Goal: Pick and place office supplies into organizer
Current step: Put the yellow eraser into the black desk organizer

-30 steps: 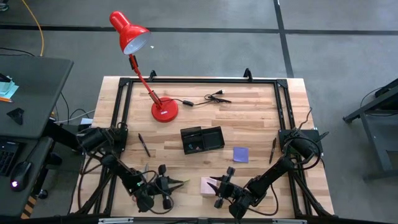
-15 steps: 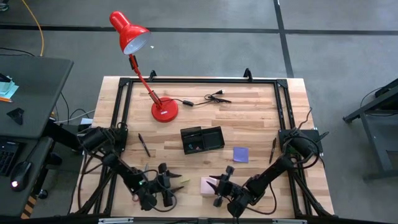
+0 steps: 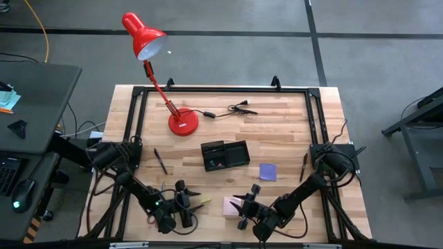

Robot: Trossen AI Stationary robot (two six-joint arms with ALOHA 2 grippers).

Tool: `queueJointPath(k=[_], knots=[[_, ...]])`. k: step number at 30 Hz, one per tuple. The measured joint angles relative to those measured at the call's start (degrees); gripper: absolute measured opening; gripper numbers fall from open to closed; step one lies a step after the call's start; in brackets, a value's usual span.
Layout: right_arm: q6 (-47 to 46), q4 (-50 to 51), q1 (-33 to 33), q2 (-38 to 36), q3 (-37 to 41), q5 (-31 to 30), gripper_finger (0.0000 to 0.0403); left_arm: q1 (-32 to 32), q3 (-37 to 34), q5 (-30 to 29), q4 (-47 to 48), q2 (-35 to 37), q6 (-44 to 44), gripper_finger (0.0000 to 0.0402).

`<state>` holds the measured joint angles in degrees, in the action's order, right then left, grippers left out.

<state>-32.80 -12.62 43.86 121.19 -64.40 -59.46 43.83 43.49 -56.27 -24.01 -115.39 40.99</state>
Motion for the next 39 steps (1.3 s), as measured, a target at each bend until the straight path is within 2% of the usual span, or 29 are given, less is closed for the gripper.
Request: queueJointPath(k=[7,26,30,39], knots=[[-0.02,0.12,0.00,0.00,0.00,0.00,0.0114,-1.33,0.02,1.66,-0.44,-1.49,1.05,0.0198],[-0.59,0.79,0.00,0.00,0.00,-0.07,0.0114,-1.84,0.02,1.52,-0.40,-1.49,1.31,0.0194],[-0.57,0.79,0.00,0.00,0.00,-0.07,0.0114,-1.92,0.02,1.34,-0.31,-1.51,1.31,0.0166],[-0.42,0.79,0.00,0.00,0.00,-0.26,0.0114,-2.34,0.02,1.24,-0.27,-1.51,1.29,0.0065]])
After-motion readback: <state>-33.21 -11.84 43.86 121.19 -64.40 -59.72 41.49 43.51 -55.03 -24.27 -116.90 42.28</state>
